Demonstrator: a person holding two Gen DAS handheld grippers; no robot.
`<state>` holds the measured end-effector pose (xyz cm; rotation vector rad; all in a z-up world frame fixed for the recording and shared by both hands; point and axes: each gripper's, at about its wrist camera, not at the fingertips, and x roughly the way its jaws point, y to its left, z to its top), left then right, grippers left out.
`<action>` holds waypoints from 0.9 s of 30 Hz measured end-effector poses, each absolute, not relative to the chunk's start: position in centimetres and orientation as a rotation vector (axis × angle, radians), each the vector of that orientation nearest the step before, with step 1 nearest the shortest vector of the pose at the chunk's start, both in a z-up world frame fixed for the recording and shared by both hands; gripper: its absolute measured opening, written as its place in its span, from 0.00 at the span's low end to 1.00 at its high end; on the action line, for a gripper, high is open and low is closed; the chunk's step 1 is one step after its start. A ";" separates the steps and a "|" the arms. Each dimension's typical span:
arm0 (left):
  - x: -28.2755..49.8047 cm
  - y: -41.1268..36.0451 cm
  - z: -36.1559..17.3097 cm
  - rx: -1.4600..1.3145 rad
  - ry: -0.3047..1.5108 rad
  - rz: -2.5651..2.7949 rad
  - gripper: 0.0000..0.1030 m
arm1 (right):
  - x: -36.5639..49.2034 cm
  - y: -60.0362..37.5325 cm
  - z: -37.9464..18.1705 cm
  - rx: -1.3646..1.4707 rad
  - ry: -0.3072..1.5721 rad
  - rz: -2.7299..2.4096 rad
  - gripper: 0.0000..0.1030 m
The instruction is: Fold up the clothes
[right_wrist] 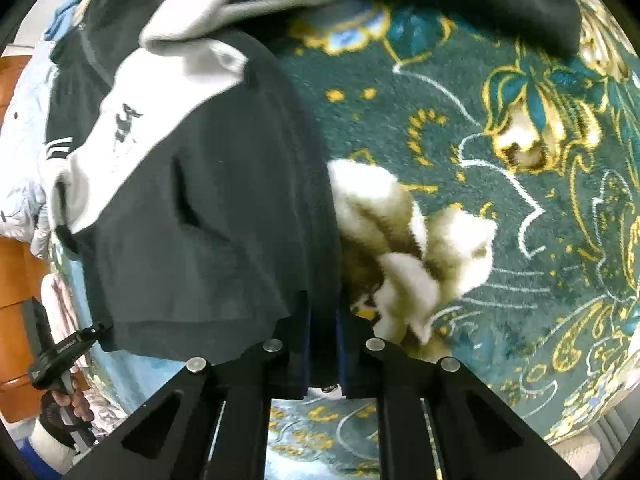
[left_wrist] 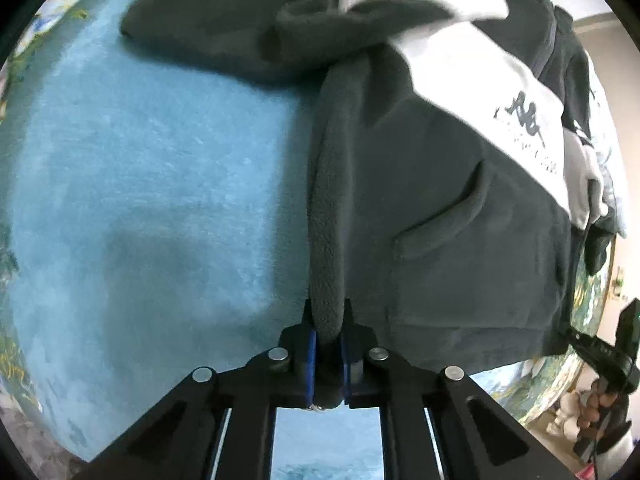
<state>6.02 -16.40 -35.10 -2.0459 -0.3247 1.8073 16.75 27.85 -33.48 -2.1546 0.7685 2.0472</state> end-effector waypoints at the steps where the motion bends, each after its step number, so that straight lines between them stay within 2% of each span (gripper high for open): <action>1: 6.1 -16.6 -34.5 -2.038 -0.338 1.817 0.08 | 16.9 27.9 -32.8 -2.146 0.765 2.059 0.09; 8: 8.5 -18.8 -31.2 -2.006 -0.370 1.822 0.08 | 19.3 29.0 -28.7 -2.121 0.728 2.093 0.08; 14: 10.2 -19.5 -33.6 -2.098 -0.456 1.775 0.08 | 20.1 29.4 -31.2 -2.189 0.711 1.948 0.08; 20: 7.9 -19.0 -32.8 -2.058 -0.531 1.736 0.14 | 18.1 28.8 -31.0 -2.230 0.618 1.963 0.09; 22: 6.9 -19.7 -32.1 -2.043 -0.576 1.735 0.20 | 17.6 28.7 -30.6 -2.250 0.610 1.962 0.10; 24: 5.7 -21.3 -31.5 -2.011 -0.699 1.743 0.39 | 17.0 28.6 -29.9 -2.267 0.597 1.961 0.13; 25: 4.8 -22.2 -31.2 -1.992 -0.740 1.779 0.41 | 16.7 28.6 -29.4 -2.270 0.574 1.964 0.15; 27: 3.7 -26.2 -32.1 -1.973 -0.785 1.859 0.45 | 15.6 28.5 -27.6 -2.233 0.490 2.001 0.25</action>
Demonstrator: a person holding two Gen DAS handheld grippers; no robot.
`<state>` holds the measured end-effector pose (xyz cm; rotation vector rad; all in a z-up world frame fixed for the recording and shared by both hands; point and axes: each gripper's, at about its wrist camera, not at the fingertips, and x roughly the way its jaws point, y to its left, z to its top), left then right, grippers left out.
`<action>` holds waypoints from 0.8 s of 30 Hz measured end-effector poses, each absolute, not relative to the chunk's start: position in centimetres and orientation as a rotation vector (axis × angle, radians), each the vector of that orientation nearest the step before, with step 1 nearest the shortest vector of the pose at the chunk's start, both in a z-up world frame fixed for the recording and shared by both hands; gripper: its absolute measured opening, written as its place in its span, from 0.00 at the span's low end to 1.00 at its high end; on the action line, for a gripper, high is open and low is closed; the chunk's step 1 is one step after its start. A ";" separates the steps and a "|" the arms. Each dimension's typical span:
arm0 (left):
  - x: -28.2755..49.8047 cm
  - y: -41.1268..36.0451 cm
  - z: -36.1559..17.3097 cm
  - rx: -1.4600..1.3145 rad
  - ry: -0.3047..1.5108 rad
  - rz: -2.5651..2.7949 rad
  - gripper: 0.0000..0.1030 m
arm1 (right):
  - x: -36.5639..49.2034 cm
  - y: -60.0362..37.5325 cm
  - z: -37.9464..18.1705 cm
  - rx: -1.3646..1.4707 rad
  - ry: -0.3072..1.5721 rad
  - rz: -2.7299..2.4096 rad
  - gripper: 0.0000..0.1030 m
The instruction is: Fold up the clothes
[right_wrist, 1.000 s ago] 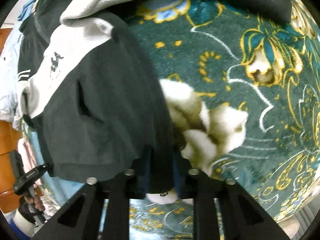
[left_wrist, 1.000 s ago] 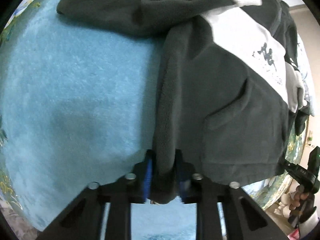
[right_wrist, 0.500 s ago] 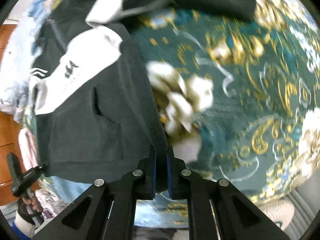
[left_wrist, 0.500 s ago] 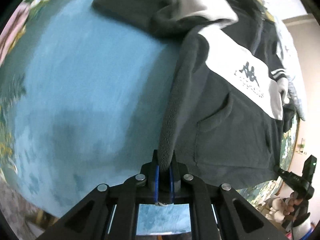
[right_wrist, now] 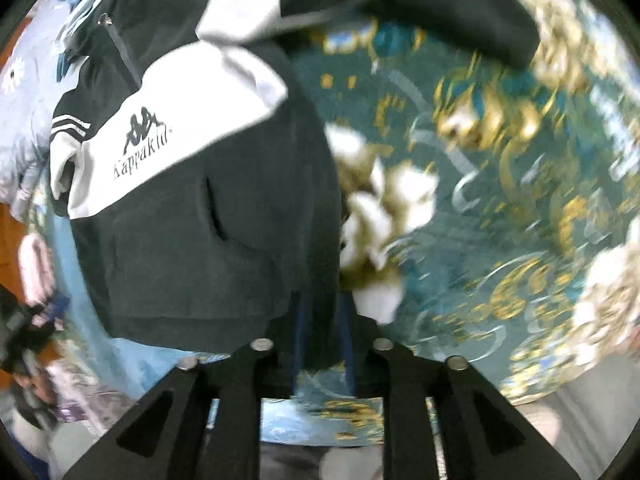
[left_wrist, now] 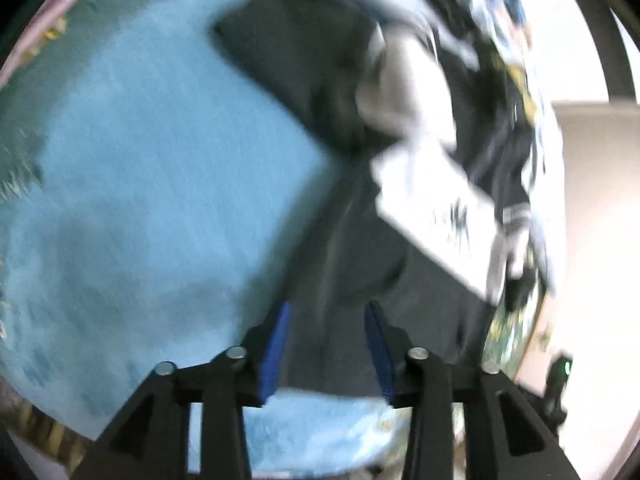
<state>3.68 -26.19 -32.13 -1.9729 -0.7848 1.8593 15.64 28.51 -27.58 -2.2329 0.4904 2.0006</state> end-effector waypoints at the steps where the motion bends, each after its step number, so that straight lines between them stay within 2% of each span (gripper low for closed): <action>1: 2.5 -27.0 -32.4 -1.970 -0.823 1.891 0.45 | 14.9 28.6 -26.6 -2.207 0.491 2.030 0.27; 3: -0.7 -28.8 -33.9 -1.985 -0.944 1.959 0.45 | 13.3 28.1 -24.8 -2.160 0.492 2.086 0.36; 9: -8.6 -31.8 -40.5 -2.028 -1.302 2.093 0.45 | 8.8 24.3 -20.5 -2.098 0.447 2.226 0.37; 13: -10.8 -31.8 -43.2 -2.061 -1.369 2.088 0.43 | 4.6 22.6 -19.6 -2.123 0.391 2.283 0.38; 16: -11.7 -31.3 -43.7 -2.059 -1.322 2.124 0.41 | 2.9 21.1 -20.1 -2.161 0.358 2.293 0.38; 17: -11.8 -31.3 -43.7 -2.035 -1.346 2.124 0.29 | 2.4 20.6 -20.4 -2.171 0.352 2.296 0.38; 18: -11.9 -31.3 -43.8 -2.001 -1.386 2.104 0.09 | 2.0 20.2 -20.7 -2.181 0.347 2.299 0.38; 24: -12.6 -32.5 -41.2 -1.863 -1.441 2.196 0.08 | 1.3 18.5 -20.7 -2.194 0.341 2.343 0.38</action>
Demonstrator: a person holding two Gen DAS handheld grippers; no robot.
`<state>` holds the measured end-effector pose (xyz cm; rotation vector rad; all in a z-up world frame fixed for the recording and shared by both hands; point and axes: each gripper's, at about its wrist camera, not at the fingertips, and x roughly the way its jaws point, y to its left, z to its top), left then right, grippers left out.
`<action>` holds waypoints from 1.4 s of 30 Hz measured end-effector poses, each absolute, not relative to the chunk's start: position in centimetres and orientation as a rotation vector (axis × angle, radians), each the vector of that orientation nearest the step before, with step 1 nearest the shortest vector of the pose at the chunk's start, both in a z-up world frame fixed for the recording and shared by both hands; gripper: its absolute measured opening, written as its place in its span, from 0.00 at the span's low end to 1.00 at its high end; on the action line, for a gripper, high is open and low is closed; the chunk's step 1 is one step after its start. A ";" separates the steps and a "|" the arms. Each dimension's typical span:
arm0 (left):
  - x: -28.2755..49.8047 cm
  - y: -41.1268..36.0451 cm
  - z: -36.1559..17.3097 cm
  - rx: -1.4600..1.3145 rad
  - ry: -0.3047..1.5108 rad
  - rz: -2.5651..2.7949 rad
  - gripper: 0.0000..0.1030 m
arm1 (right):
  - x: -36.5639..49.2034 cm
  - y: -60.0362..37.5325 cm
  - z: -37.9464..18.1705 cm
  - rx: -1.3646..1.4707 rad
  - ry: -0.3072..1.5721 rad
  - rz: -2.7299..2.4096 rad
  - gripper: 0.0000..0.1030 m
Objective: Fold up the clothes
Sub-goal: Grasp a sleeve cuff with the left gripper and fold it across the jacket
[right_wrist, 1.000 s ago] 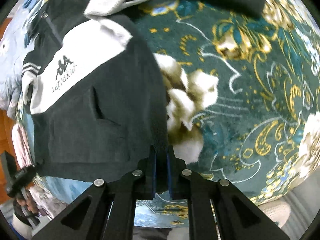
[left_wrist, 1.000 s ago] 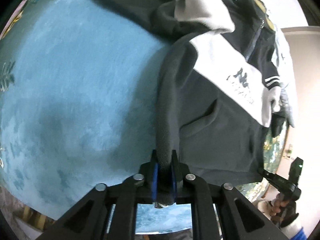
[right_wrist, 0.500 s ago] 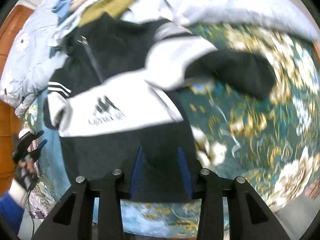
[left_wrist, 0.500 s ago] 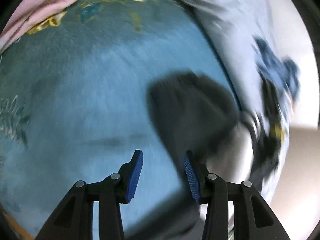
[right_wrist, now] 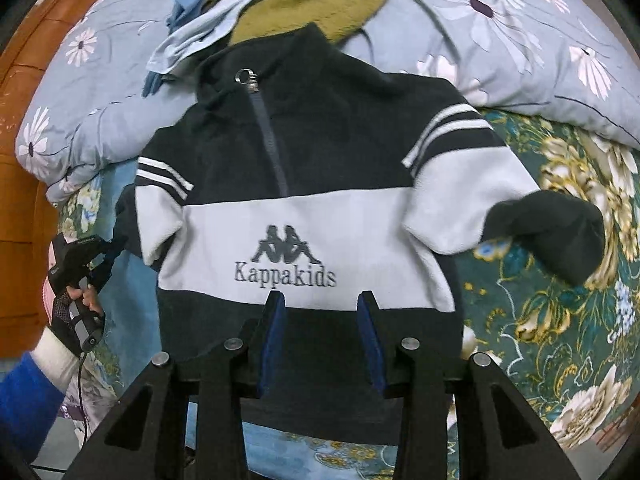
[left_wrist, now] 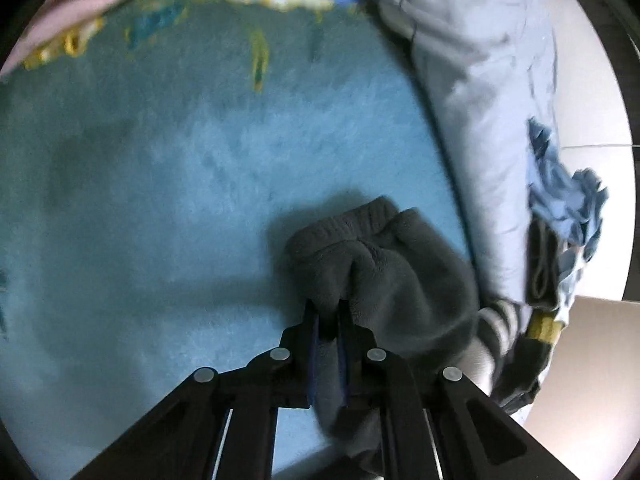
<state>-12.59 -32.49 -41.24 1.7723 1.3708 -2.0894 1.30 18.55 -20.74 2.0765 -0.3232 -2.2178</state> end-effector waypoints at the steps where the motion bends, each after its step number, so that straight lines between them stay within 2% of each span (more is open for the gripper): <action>1: -12.6 -33.3 -40.2 1.720 1.366 -2.112 0.08 | 1.4 18.5 -20.6 2.069 -0.320 -2.218 0.38; 5: -13.1 -38.4 -34.1 1.472 1.172 -2.269 0.08 | 2.0 19.1 -20.0 2.048 -0.352 -2.243 0.38; 8: -14.0 -40.2 -30.3 1.384 1.097 -2.375 0.08 | 2.6 19.9 -20.0 2.034 -0.412 -2.262 0.38; 13: -15.7 -37.5 -24.2 1.347 0.947 -2.600 0.08 | 3.0 20.7 -20.3 2.014 -0.509 -2.282 0.38; 18: -15.9 -26.6 -16.9 1.385 0.706 -2.971 0.08 | 3.2 22.0 -20.4 1.973 -0.587 -2.316 0.38; 23: -14.4 -12.4 -13.1 1.516 0.459 -3.296 0.08 | 3.8 24.2 -21.4 1.972 -0.697 -2.340 0.38; 27: -11.4 -2.3 -13.9 1.744 0.235 -3.431 0.08 | 4.6 26.1 -22.5 1.982 -0.776 -2.351 0.38; 33: -5.8 9.2 -20.2 2.029 -0.325 -3.371 0.08 | 6.1 29.1 -24.0 2.024 -0.877 -2.363 0.38; 35: -5.1 11.5 -22.8 2.125 -0.465 -3.293 0.08 | 6.7 30.1 -24.4 2.042 -0.904 -2.368 0.38; 42: -3.5 15.3 -29.4 2.433 -0.770 -3.055 0.09 | 7.8 33.9 -25.4 2.057 -1.019 -2.429 0.38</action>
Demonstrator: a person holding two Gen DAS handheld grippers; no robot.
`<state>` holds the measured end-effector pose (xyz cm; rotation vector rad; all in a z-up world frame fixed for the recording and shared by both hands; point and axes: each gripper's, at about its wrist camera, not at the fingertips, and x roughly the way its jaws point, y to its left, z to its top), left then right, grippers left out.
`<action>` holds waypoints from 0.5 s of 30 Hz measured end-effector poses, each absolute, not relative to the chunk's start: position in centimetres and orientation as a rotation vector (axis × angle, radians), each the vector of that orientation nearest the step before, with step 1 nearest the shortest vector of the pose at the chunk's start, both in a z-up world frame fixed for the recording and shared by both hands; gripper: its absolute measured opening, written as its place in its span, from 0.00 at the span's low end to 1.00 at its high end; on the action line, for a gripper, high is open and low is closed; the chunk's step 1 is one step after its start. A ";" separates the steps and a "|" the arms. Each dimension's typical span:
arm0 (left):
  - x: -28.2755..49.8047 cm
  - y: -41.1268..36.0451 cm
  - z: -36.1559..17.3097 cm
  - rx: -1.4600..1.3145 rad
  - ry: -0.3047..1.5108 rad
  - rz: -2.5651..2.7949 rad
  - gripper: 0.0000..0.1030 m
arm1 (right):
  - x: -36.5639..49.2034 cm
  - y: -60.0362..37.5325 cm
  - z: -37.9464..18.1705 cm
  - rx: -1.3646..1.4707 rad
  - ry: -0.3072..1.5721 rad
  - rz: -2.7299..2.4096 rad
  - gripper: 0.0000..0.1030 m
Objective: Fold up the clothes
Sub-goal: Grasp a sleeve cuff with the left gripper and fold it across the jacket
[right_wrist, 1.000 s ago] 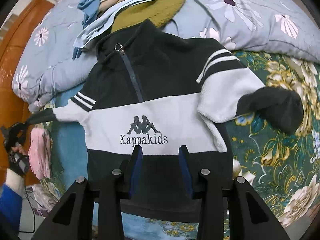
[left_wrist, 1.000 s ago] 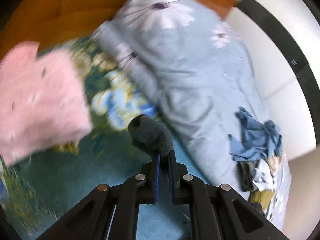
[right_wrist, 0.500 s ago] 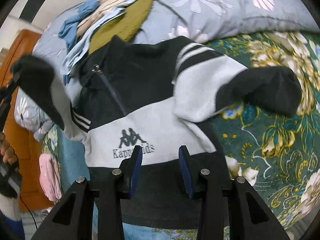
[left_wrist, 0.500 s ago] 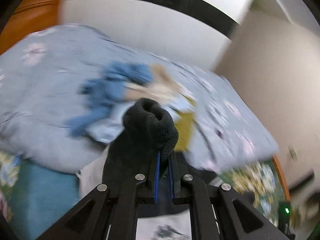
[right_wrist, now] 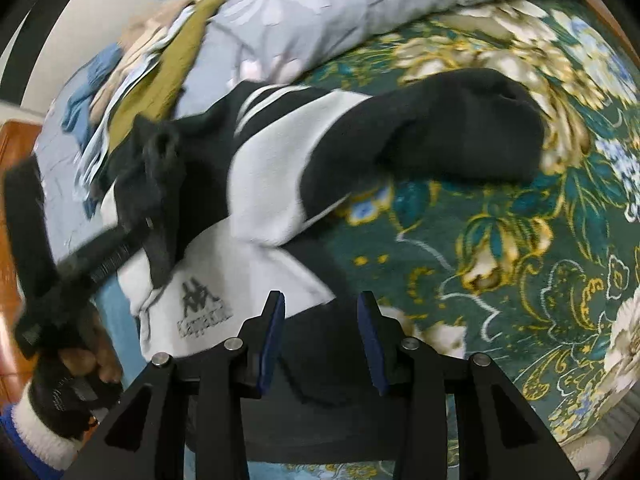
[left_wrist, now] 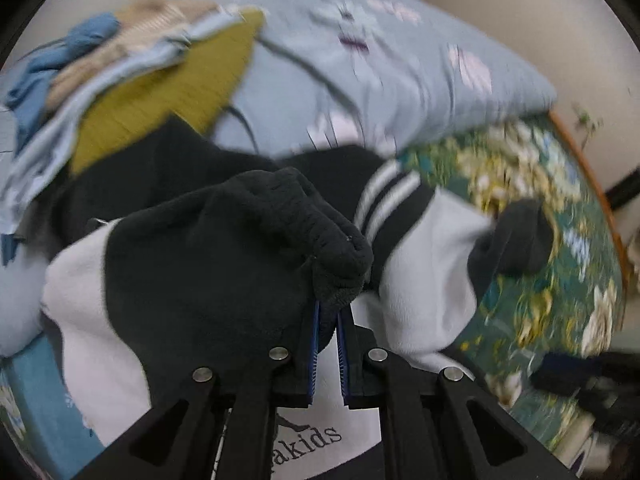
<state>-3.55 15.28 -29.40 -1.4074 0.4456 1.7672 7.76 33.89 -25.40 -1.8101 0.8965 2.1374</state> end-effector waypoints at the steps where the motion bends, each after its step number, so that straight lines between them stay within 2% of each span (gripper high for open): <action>1: -3.5 15.6 -29.9 -1.422 0.463 1.749 0.09 | 7.8 34.6 -25.5 -1.789 0.909 2.128 0.38; 4: -3.6 16.4 -31.3 -1.464 0.490 1.702 0.12 | 8.0 37.1 -25.4 -1.679 0.992 2.102 0.38; 7: -3.9 16.2 -30.9 -1.499 0.443 1.645 0.27 | 8.2 40.0 -25.7 -1.542 1.129 2.051 0.38; 9: -4.0 15.7 -30.2 -1.503 0.413 1.617 0.40 | 8.2 42.1 -26.1 -1.436 1.231 1.996 0.46; 10: -4.0 15.3 -29.5 -1.489 0.404 1.615 0.41 | 8.0 43.0 -26.3 -1.388 1.272 1.971 0.47; 12: -4.0 13.8 -28.0 -1.466 0.380 1.639 0.46 | 7.2 44.6 -26.5 -1.316 1.313 1.923 0.48; 15: -5.2 10.3 -26.1 -1.500 0.271 1.710 0.52 | 4.9 46.4 -26.7 -1.295 1.266 1.844 0.51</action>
